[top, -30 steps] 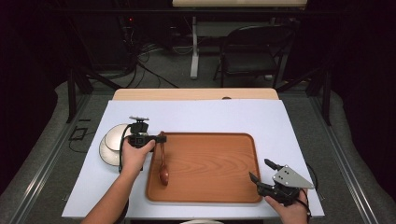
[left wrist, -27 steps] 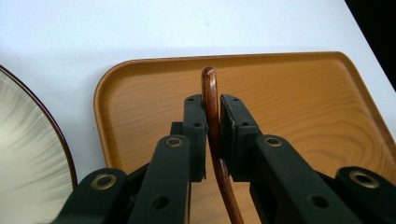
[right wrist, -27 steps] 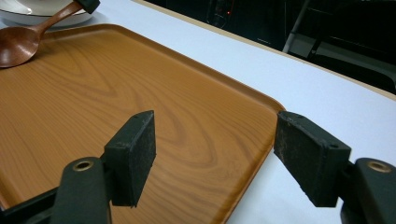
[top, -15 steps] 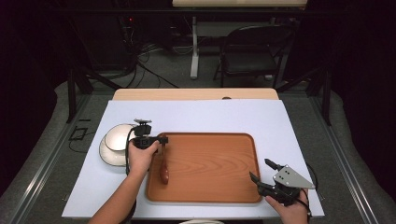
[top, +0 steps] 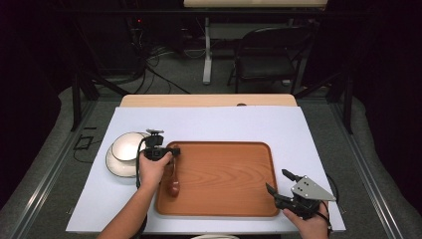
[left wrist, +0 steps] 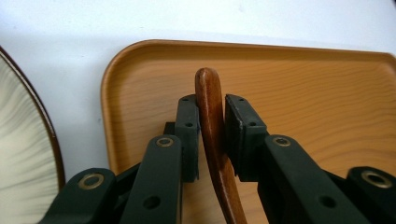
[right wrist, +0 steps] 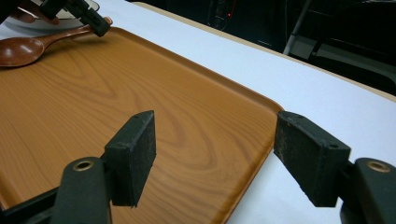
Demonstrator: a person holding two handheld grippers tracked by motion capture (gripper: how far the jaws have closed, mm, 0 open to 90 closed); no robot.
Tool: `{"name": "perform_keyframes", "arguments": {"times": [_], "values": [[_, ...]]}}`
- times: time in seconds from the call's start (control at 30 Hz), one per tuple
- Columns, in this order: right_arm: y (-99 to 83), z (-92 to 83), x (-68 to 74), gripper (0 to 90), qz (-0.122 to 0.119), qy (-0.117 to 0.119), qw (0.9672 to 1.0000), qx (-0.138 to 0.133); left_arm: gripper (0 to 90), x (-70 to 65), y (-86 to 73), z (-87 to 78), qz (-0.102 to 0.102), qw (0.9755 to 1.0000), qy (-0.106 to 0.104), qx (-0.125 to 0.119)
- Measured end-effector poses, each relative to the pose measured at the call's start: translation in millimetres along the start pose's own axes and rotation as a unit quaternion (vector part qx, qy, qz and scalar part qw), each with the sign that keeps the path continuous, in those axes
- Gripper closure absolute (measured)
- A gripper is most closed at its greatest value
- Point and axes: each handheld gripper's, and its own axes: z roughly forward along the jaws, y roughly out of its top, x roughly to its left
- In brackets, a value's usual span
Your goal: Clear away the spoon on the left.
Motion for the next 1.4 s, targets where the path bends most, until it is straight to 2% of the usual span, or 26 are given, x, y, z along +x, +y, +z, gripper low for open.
{"name": "perform_keyframes", "arguments": {"times": [0.1, 0.47, 0.73, 1.07, 1.23, 1.33, 1.37, 1.4], "values": [[0.1, 0.2, -0.1, 29.4, -0.001, 0.000, 1.0000, 0.000, 75.1, 0.3, -0.4, 0.9, -0.001, 1.0000, 0.003, -0.001], [0.4, 0.8, 0.6, 29.4, -0.001, 0.001, 1.0000, 0.000, 70.7, -2.5, -3.2, 3.3, 0.018, 0.9995, 0.025, 0.004], [0.4, 0.9, 1.0, 29.5, -0.001, 0.001, 1.0000, 0.000, 60.7, -8.4, -2.5, -1.2, 0.041, 0.9981, 0.045, -0.005], [0.4, 1.1, 1.2, 29.5, -0.001, 0.001, 1.0000, 0.001, 54.5, -16.2, -1.1, -14.5, 0.079, 0.9945, 0.066, -0.018], [0.4, 1.1, 1.1, 29.5, -0.001, 0.000, 1.0000, 0.001, 51.3, -19.0, -0.2, -27.4, 0.095, 0.9925, 0.070, -0.033], [0.4, 0.9, 1.1, 29.5, -0.001, 0.000, 1.0000, 0.001, 50.5, -19.6, -0.7, -42.8, 0.111, 0.9899, 0.074, -0.048], [0.4, 0.9, 1.1, 29.5, -0.001, 0.000, 1.0000, 0.001, 50.4, -19.6, -0.7, -42.8, 0.111, 0.9899, 0.074, -0.048], [0.4, 1.0, 1.1, 29.5, -0.001, -0.001, 1.0000, 0.002, 50.3, -19.5, -1.2, -46.8, 0.117, 0.9889, 0.077, -0.051]]}}
